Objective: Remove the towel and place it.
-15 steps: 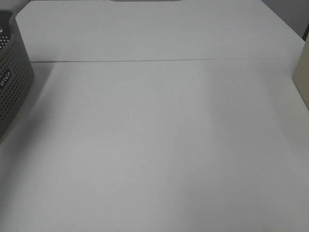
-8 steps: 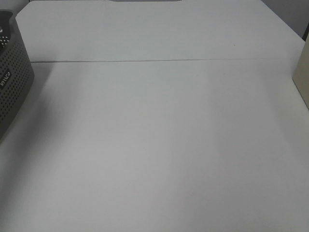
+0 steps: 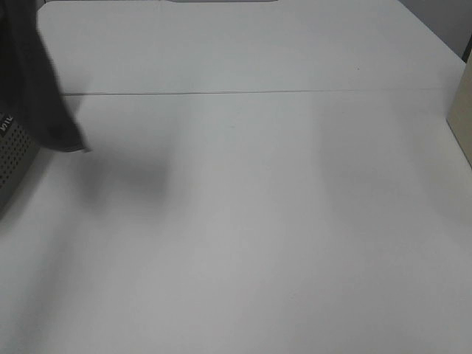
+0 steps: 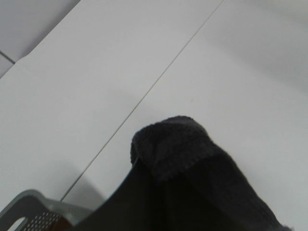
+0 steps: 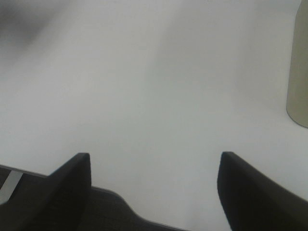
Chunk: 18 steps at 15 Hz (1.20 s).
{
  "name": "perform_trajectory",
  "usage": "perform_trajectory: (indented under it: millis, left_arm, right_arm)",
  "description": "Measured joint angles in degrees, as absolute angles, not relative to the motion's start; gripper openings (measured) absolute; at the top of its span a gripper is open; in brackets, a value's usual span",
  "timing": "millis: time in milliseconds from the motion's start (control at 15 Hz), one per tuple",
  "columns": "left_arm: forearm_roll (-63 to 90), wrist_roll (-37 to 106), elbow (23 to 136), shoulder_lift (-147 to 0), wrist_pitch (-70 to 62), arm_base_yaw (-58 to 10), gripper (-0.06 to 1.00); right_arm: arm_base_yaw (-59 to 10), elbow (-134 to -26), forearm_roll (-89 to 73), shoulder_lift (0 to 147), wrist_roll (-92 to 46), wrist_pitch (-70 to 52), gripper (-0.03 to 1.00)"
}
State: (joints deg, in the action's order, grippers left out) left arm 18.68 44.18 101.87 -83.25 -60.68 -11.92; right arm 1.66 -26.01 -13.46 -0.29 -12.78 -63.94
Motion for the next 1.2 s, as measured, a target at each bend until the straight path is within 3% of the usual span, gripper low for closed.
perform_trajectory:
  millis: [400, 667, 933, 1200]
  left_arm:
    - [18.7, 44.2, 101.9, -83.3, -56.6, -24.8, 0.0]
    - [18.6, 44.2, 101.9, -83.3, -56.4, -30.4, 0.0]
    - [19.3, 44.1, 101.9, -83.3, -55.6, -31.3, 0.0]
    - [19.9, 44.0, 101.9, -83.3, -55.5, -31.3, 0.0]
  right_arm:
    - [1.7, -26.3, -18.0, 4.3, -15.4, -62.6, 0.71]
    - [1.7, -26.9, -45.9, 21.7, -43.3, -49.1, 0.71]
    - [1.7, -26.9, -73.2, 39.6, -79.1, -56.3, 0.71]
    - [1.5, -27.0, -86.9, 57.0, -93.6, -60.3, 0.71]
